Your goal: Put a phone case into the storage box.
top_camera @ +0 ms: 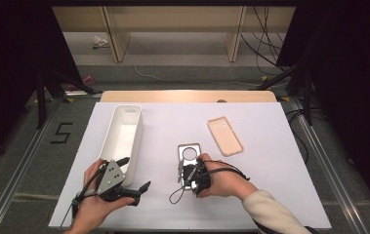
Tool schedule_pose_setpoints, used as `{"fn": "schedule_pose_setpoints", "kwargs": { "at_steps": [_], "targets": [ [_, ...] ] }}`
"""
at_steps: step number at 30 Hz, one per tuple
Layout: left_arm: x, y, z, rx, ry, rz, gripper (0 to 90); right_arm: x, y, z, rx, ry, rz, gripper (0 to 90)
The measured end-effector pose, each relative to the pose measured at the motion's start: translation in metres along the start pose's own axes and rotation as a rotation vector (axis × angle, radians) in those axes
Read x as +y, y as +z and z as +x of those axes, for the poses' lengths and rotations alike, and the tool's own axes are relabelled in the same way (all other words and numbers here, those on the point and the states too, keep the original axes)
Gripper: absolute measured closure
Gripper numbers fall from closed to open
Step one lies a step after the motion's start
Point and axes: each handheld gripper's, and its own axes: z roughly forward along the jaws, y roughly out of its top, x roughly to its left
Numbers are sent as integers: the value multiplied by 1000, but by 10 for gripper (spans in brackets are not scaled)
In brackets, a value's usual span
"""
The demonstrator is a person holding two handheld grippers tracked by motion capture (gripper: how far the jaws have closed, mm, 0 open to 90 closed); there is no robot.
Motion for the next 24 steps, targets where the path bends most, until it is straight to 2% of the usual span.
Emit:
{"fn": "schedule_pose_setpoints", "kwargs": {
  "at_steps": [5, 14, 16, 24],
  "targets": [
    [0, 0, 0, -2, 1, 1, 18, 3, 1, 0, -7, -11, 4, 374],
    [0, 0, -1, -4, 2, 0, 18, 5, -1, 5, 56, -52, 14, 631],
    [0, 0, -1, -4, 2, 1, 18, 5, -1, 5, 58, -68, 17, 659],
    [0, 1, -1, -7, 5, 1, 18, 6, -2, 9, 76, -68, 31, 749]
  ]
}}
